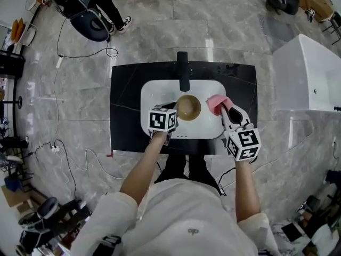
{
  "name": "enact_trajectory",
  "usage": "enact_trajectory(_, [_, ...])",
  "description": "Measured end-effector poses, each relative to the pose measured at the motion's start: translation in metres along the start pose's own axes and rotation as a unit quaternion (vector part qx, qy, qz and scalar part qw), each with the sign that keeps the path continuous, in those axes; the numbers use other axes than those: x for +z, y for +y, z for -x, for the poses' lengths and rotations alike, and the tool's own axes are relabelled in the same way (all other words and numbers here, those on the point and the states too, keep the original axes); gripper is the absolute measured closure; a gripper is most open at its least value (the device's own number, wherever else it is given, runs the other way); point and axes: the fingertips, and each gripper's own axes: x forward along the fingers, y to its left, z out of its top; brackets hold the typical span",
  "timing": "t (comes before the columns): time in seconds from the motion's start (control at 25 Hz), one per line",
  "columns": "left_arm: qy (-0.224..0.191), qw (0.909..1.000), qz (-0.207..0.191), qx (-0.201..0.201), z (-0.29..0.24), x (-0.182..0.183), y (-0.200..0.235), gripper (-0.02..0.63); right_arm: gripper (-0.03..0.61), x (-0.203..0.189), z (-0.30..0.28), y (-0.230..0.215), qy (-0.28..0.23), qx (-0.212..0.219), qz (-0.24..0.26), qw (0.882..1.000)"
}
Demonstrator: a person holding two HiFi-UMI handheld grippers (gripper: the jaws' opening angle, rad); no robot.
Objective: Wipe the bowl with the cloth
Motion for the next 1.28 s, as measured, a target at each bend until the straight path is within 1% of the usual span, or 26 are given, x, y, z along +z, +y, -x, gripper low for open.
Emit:
enact_trajectory(0.12, [0.016,0.9998,0.014,-0.001,-0.018,-0.009,0.009,0.597,0.563,-0.012,-0.004,-0.004,0.011,-0.001,-0.005,1.0])
enact_trajectory(0.32, [0.044,0.9975,0.054,-0.009,-0.054,-0.027,0.026,0.597,0.563,-0.033,-0.013,-0.013,0.028,-0.003,-0.014,1.0])
enact_trajectory(0.48, [0.065,0.9959,0.062,0.002,-0.077,-0.04,0.042,0.595,0.563,-0.047,-0.022,-0.018,0.041,-0.002,-0.022,0.999])
enact_trajectory(0.68, [0.091,0.9917,0.09,0.001,-0.103,-0.061,0.054,0.595,0.563,-0.064,-0.028,-0.023,0.057,-0.001,-0.029,0.998])
enact_trajectory(0.8, [0.104,0.9901,0.095,0.005,-0.11,-0.069,0.061,0.595,0.563,-0.069,-0.03,-0.022,0.064,0.0,-0.031,0.997])
enact_trajectory(1.08, [0.112,0.9879,0.107,0.002,-0.121,-0.079,0.061,0.594,0.562,-0.074,-0.029,-0.025,0.07,0.0,-0.035,0.997])
enact_trajectory(1.28, [0.107,0.9876,0.114,0.014,-0.124,-0.079,0.064,0.594,0.563,-0.073,-0.028,-0.027,0.069,-0.001,-0.035,0.997])
